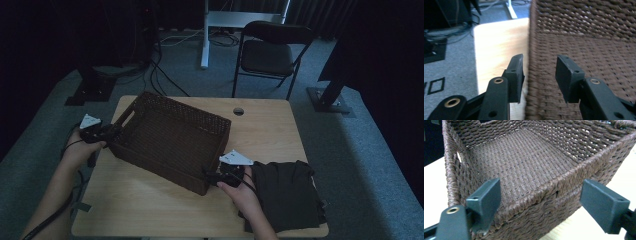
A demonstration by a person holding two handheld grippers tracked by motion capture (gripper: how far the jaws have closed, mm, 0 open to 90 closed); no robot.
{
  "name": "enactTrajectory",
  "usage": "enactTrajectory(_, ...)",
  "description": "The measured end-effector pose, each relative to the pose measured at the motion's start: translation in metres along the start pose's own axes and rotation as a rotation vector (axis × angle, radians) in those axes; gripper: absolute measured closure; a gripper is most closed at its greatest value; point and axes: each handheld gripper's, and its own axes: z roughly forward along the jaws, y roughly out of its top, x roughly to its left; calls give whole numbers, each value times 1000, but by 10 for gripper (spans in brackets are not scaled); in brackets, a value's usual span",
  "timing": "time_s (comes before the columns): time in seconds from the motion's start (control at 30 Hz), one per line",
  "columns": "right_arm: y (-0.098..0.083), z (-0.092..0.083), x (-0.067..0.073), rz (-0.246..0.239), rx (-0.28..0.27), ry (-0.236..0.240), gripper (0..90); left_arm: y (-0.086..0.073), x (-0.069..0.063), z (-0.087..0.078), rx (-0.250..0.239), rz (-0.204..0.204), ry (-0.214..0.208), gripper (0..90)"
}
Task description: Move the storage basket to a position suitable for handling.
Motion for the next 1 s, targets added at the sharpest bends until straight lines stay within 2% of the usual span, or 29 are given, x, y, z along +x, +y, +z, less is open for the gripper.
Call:
enactTrajectory(0.13, 0, 2, 2, -13, 2, -11, 235, -1, 0, -2, 11, -4, 17, 644)
enactTrajectory(0.17, 0, 3, 2, 3, 5, -11, 264, -1, -1, -3, 17, -9, 20, 662)
enactTrajectory(0.23, -1, 3, 0, 74, 17, 9, 333, -2, -2, -5, 23, -19, 25, 688)
enactTrajectory(0.27, -1, 4, 0, 82, 19, 5, 340, -2, -3, -6, 28, -22, 28, 698)
enactTrajectory(0.3, 0, 4, 0, 80, 19, -4, 355, -3, -3, -7, 30, -29, 29, 701)
enactTrajectory(0.43, 1, 3, -2, 89, 20, -27, 406, -5, -5, -11, 39, -14, 31, 752)
enactTrajectory(0.5, 2, 2, -3, 79, 15, -58, 473, -7, -7, -14, 43, -27, 27, 769)
enactTrajectory(0.7, 4, 3, -7, 86, 18, -86, 512, -11, -15, -19, 46, -30, 51, 775)
enactTrajectory(0.87, 4, 3, -14, 111, 6, -107, 564, -16, -21, -26, 45, -49, 40, 777)
enactTrajectory(1.0, 4, 3, -17, 117, 0, -123, 579, -18, -23, -29, 44, -44, 34, 772)
